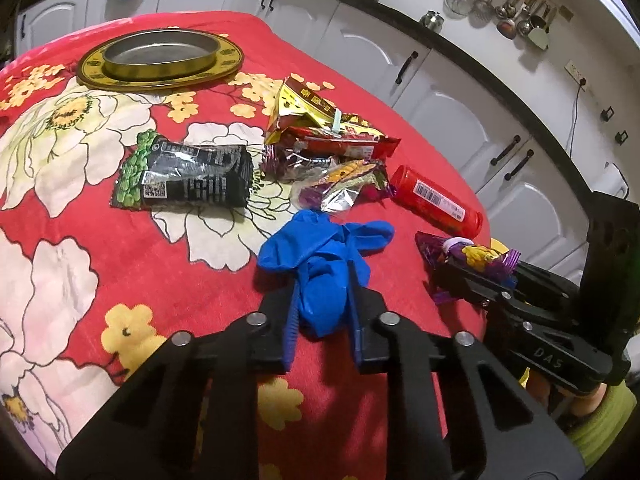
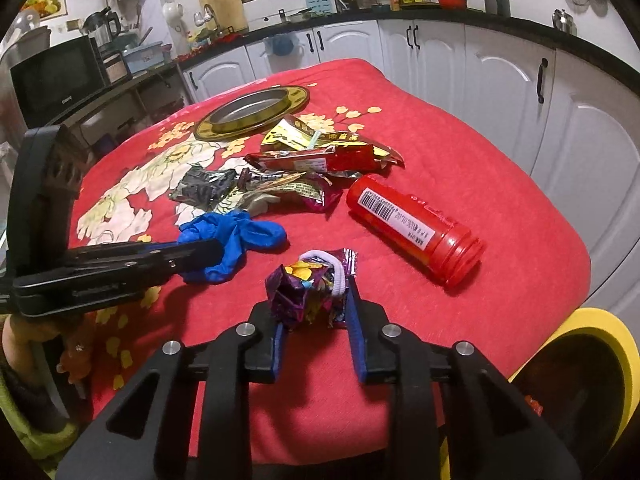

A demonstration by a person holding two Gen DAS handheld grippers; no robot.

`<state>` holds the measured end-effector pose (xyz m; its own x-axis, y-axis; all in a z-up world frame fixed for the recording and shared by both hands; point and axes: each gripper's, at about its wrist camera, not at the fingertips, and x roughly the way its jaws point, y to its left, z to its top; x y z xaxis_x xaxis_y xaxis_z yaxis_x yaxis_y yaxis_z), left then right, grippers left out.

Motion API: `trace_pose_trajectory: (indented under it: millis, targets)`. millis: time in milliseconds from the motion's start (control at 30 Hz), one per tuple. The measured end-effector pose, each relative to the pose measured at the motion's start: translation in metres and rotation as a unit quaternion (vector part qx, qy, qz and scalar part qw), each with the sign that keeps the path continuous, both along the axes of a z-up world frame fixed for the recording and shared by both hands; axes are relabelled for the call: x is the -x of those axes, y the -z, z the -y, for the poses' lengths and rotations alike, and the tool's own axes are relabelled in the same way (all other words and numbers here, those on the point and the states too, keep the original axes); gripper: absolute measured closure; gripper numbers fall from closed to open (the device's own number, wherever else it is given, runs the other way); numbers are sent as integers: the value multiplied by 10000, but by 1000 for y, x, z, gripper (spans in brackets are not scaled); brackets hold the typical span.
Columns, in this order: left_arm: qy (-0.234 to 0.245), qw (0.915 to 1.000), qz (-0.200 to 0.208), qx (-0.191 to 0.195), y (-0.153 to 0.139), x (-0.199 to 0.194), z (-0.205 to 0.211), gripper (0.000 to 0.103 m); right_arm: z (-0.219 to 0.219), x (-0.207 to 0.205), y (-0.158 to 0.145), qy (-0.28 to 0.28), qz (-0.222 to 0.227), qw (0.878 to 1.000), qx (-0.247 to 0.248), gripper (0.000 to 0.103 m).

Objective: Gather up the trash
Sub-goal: 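Grasp the blue glove with the left tool while the right tool grasps a purple candy wrapper, then carry the blue glove and purple wrapper over the bin with both tools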

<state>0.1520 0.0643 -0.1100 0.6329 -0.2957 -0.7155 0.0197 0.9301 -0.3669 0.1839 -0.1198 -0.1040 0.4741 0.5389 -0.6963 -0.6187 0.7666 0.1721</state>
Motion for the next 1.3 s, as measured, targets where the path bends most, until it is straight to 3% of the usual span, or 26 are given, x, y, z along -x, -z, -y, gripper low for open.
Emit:
trace_pose_trajectory:
  millis: [300, 700, 1300]
  targets:
    - [-25, 10000, 73, -30, -6, 15, 0, 94, 0, 15, -7, -72, 37, 9999, -110, 80]
    - [-20, 9990, 409, -177, -36, 35, 5, 95, 4, 38, -30, -165, 243, 9991, -311, 80]
    - [105, 9965, 777, -284, -62, 53, 20, 95, 47, 56, -66, 287, 596, 9958, -636, 80]
